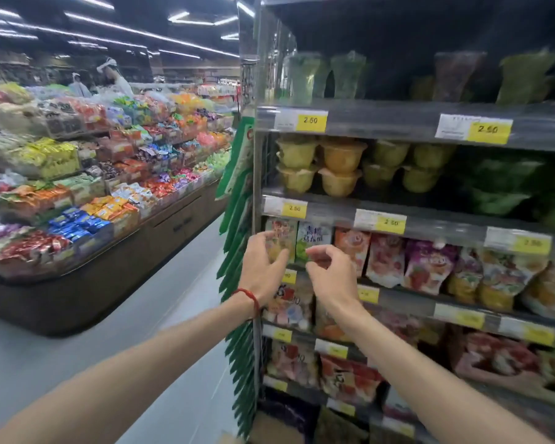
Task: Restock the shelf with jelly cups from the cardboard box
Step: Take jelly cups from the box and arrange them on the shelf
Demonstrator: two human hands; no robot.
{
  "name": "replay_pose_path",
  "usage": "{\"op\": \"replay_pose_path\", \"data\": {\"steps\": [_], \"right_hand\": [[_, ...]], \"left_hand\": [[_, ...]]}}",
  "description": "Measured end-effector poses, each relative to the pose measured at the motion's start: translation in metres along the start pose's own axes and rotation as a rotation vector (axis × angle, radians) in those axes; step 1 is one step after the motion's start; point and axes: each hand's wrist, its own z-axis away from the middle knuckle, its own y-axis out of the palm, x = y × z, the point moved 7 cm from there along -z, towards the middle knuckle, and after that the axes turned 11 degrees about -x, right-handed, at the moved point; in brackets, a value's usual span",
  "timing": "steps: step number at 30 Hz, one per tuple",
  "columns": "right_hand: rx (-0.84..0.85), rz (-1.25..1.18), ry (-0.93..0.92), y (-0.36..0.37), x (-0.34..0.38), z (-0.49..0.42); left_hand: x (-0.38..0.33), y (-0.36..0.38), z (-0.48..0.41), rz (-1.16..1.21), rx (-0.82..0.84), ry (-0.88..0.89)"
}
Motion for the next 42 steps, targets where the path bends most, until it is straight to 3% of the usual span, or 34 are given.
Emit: {"op": "replay_pose_path", "data": {"steps": [7, 13, 17, 23, 31, 36, 42], "right_hand": [[0.178, 0.102, 0.190, 0.048, -0.094, 0.084], [0.460, 0.174, 0.321, 0.096, -0.179, 0.144], [0.688, 0.203, 0.349, 0.138, -0.224, 0.173], [1.007, 0.254, 0.423, 0.189, -0.288, 0.204], [1.255, 0.436, 0.480, 0.217, -0.376, 0.257], [1.269, 0.547, 0.524, 0.237, -0.441, 0.281], [1.308, 0.618, 0.480, 0.304, -0.561, 0.319]], "left_hand": [[0.122, -0.007, 0.089, -0.177, 0.147, -0.227], [0.227, -0.012, 0.166, -0.234, 0.222, -0.534], [0.287, -0.021, 0.201, -0.239, 0.118, -0.736], [0.350, -0.021, 0.267, -0.251, -0.212, -1.069], [0.410, 0.012, 0.381, -0.165, -0.489, -1.355], [0.455, 0.033, 0.439, -0.125, -0.434, -1.481], [0.549, 0.083, 0.497, -0.214, -0.334, -1.497]]}}
